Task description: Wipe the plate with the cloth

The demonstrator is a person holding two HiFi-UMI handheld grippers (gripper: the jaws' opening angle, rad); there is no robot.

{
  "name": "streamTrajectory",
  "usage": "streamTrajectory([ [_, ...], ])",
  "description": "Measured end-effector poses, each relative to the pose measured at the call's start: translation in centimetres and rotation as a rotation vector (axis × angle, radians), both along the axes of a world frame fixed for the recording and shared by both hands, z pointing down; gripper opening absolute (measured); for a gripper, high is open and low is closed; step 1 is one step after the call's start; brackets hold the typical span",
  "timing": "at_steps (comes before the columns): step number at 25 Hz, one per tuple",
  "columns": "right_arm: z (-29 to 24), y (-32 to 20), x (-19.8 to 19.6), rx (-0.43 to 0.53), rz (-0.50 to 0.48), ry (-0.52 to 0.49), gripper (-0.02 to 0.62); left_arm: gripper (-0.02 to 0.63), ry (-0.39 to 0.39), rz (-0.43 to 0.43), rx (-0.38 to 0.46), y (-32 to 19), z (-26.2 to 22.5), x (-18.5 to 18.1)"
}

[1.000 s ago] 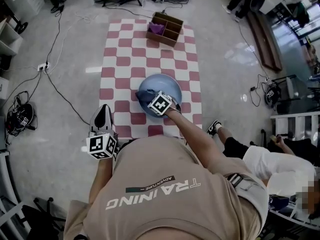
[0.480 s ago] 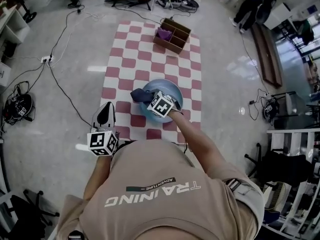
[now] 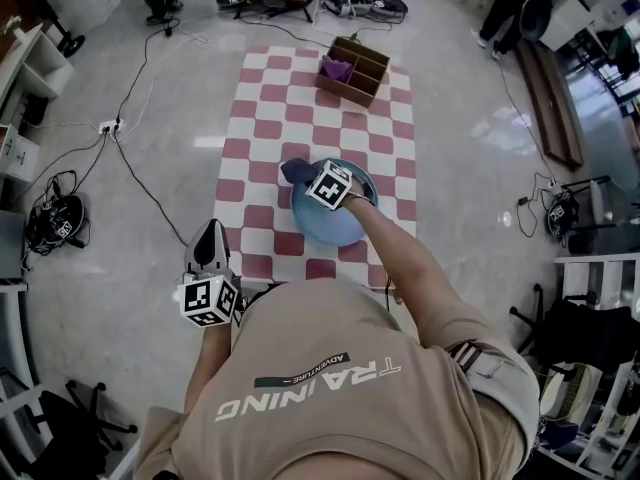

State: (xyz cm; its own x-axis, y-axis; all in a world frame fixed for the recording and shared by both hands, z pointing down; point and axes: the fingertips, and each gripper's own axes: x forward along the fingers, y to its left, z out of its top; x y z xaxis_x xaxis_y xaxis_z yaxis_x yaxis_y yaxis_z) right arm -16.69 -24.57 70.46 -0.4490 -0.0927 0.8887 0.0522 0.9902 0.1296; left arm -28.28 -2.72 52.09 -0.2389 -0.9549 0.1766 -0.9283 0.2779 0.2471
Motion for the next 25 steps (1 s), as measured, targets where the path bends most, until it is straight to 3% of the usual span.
streamTrajectory([
  [14, -1.4, -8.4, 10.5, 0.051, 0.228, 0.006, 0.127, 0.014, -0.003, 0.106, -0.015, -3.4, -0.7, 3.5],
  [25, -1.5, -5.4, 18.1, 0.03, 0.291, 0.011, 0.127, 0.014, 0.001, 0.222, -0.017, -5.8, -0.5, 6.9],
])
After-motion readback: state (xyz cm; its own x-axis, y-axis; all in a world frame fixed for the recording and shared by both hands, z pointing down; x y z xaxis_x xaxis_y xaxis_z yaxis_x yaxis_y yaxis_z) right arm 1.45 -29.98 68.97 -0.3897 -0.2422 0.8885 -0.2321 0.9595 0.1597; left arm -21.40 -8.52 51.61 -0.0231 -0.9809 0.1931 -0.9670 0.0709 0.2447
